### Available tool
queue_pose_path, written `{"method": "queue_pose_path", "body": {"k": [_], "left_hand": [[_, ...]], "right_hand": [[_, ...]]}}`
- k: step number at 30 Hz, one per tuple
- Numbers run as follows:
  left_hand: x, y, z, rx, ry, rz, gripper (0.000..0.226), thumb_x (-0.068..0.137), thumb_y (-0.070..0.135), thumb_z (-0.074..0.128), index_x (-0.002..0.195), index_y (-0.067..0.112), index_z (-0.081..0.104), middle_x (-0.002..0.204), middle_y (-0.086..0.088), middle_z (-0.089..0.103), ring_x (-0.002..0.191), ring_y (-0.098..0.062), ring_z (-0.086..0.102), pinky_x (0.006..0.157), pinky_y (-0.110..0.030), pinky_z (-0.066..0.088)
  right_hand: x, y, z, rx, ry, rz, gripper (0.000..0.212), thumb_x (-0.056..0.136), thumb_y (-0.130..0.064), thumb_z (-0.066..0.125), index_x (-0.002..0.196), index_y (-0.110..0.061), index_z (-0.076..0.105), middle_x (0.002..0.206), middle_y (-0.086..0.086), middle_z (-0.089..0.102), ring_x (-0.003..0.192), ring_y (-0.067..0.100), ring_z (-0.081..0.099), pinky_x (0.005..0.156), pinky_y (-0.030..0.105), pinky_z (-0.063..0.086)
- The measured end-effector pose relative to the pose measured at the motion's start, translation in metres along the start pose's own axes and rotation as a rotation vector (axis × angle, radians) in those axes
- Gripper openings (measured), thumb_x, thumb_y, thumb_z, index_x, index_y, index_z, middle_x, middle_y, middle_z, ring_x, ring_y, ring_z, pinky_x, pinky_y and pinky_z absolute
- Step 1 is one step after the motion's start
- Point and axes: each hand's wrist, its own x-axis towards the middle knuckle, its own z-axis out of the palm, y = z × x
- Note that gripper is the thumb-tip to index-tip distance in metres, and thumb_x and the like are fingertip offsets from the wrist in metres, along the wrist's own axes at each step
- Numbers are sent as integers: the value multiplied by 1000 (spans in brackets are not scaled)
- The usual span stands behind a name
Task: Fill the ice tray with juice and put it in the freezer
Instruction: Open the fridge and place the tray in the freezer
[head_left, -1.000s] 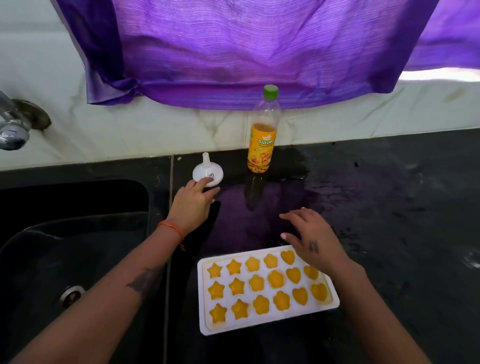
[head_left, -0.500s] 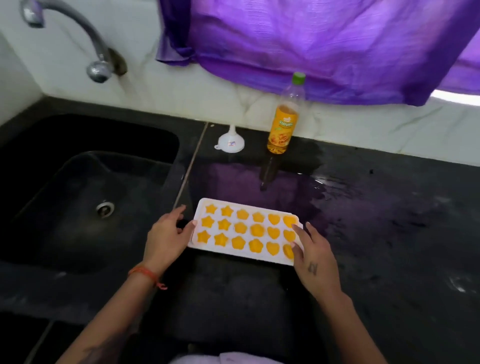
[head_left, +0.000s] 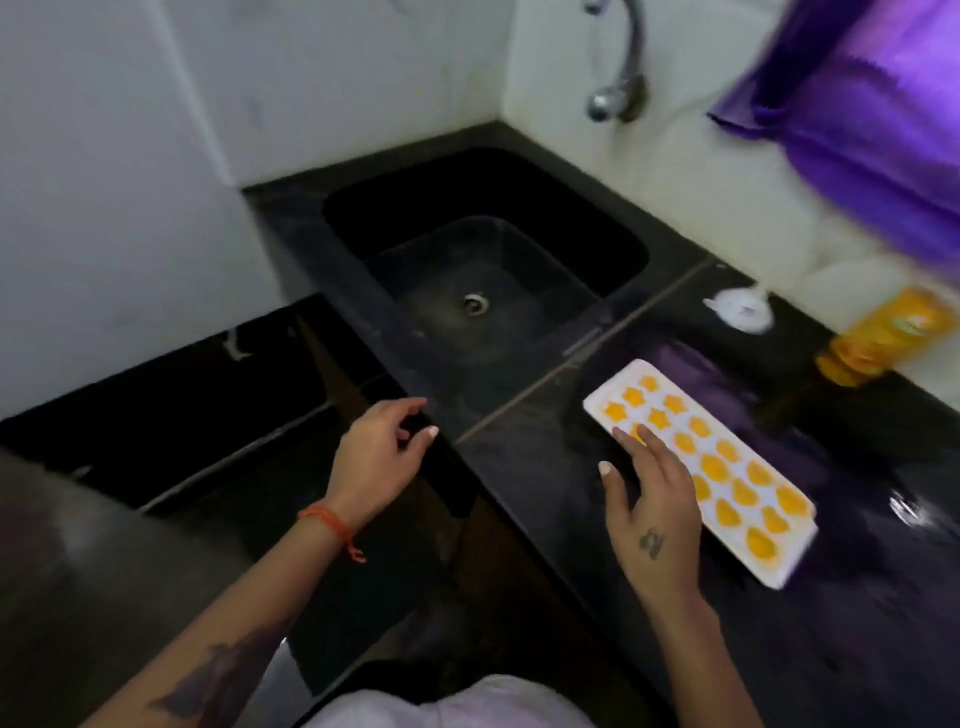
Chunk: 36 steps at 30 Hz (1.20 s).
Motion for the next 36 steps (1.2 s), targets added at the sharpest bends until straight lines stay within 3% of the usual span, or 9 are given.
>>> {"method": "queue_pose_path", "body": {"k": [6,13,17,23,26,36], "left_hand": [[-76,-83,-48,38,99,-281,44,87,34,61,128,22,54,123,-1,58,90,-10,63,77,-21,48],[-216,-174,-107,86,157,-682,43,87,38,59,126,22,55,126,-3,57,103,-20,61,90,-32,49],[-317,-215,-131,82,187,-896,44,87,39,58,127,21,55,129,-5,55,112,-23,57,95,-31,43],[-461,-249,-164,17,325,-1157,44,87,39,58,127,22,55,129,-6,55,118,-23,54,97,-28,42],[-521,-252,-176,-52,481,-1282,44,87,38,59,127,21,55,128,-7,56,113,-24,56,95,-30,45],[-660,-229,-190,-248,1023,-1634,54,88,33,60,137,17,44,139,-12,47,117,-30,54,98,-40,46]], "right_hand": [[-7,-85,66,123,-272,-364,36,89,-18,62,125,-13,59,134,7,55,125,21,49,101,21,31],[-82,-166,178,-44,-902,-653,49,95,-37,50,140,-19,41,143,1,46,134,15,38,106,23,29],[-153,-209,214,-130,-1203,-730,52,94,-41,49,141,-21,38,146,2,43,135,16,37,109,30,32],[-265,-269,235,-173,-1407,-912,54,92,-42,51,141,-24,38,146,1,41,134,17,37,107,27,31],[-314,-303,242,-190,-1499,-1089,55,93,-42,51,142,-23,37,146,1,41,133,17,36,104,22,29],[-478,-419,244,-175,-1725,-1699,61,93,-45,49,146,-21,30,151,6,33,140,24,27,112,35,27]]}}
